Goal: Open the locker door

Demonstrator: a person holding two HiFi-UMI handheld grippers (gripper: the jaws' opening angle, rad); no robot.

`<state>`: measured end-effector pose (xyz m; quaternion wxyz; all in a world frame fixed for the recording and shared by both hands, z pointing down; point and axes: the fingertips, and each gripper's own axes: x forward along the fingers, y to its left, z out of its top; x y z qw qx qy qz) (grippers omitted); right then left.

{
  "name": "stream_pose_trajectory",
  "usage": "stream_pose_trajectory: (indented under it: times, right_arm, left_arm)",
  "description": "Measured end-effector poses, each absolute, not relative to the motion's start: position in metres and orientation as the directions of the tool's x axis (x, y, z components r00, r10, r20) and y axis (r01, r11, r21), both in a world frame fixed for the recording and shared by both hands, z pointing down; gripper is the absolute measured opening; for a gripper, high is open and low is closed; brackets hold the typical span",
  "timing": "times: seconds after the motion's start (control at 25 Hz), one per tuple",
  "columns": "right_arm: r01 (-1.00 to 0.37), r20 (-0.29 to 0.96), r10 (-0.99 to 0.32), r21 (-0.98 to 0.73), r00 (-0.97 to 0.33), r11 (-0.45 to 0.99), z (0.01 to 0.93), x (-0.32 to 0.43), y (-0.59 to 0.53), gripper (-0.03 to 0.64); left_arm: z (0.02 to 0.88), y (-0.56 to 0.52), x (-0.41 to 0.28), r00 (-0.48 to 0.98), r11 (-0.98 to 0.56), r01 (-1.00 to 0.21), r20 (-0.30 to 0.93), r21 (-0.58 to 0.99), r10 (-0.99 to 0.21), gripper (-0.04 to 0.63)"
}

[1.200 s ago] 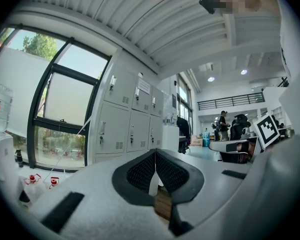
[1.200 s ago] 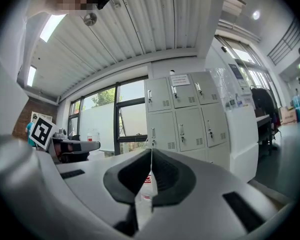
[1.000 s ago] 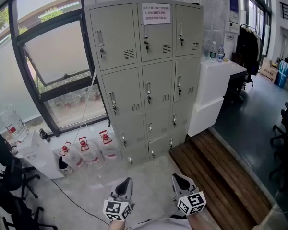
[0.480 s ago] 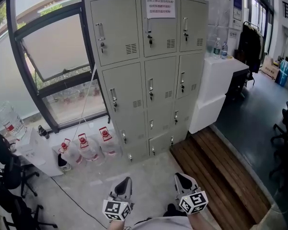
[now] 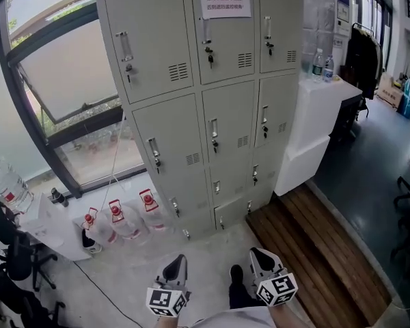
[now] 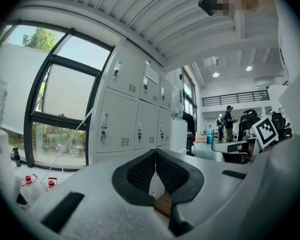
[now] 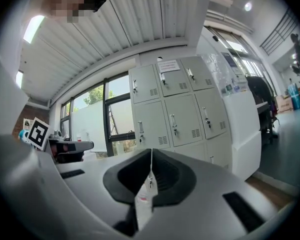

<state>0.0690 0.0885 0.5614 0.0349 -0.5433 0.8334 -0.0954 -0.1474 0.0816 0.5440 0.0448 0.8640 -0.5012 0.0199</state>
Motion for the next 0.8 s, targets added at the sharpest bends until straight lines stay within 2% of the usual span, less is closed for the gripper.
stream_pose_trajectory:
  times: [0.28, 0.48, 0.8]
  right_arm:
    - [-0.877, 0.025, -0.892, -0.193, -0.452, 0.439, 0.549, 0.093, -0.070, 0.014]
    - [-0.830, 0.021, -0.838, -0.156, -0.545, 0.536, 0.533, 0.093, -0.171, 0.015]
    - [-0.807, -0.001, -0.819, -0.164, -0.574, 0.567, 0.527, 0.085, -0.259, 0.015]
  left_arm:
    - [0.537, -0.065, -0.113, 0.489, -0.486, -0.872, 0.038, 0.056, -0.872, 0.011]
    - [0.520, -0.157, -0.093, 0.446, -0.445, -0.895, 0.014, 0.041, -0.895, 0.011]
    - [0.514, -0.226, -0.109, 0.366, -0.365, -0.930, 0.018, 0.032, -0.930, 0.011]
